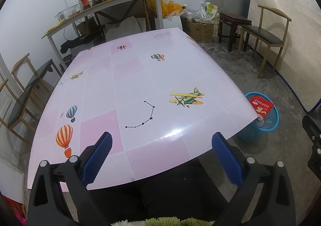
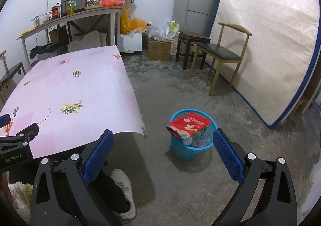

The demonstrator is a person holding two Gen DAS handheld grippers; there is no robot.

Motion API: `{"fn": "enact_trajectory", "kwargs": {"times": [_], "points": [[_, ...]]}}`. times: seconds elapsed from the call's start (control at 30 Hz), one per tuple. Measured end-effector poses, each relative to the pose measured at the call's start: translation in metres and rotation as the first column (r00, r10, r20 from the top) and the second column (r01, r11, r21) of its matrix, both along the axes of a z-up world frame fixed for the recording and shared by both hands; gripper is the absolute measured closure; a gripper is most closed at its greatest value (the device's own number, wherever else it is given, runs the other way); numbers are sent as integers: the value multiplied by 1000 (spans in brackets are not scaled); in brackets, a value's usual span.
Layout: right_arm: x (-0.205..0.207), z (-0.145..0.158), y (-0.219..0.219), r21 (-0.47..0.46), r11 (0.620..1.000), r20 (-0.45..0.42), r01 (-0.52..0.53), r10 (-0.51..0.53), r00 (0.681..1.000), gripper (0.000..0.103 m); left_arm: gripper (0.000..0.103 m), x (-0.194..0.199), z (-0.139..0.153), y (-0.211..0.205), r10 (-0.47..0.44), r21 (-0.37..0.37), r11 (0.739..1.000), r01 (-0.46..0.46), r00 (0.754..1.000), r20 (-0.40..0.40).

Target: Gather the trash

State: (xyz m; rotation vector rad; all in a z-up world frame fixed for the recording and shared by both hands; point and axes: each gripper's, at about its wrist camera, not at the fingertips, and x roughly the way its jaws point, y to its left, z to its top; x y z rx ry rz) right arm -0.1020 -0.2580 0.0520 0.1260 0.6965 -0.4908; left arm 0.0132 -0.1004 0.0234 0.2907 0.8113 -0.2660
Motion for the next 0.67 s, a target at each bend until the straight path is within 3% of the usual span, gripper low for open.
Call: {"fn": "enact_trajectory", "kwargs": {"times": [0.67], "points": [[0,0,-1,-1,1000,0,-1,1,1000,8,6,-2,0,-3,6,-8,1000,-6,1000,-17]]}}
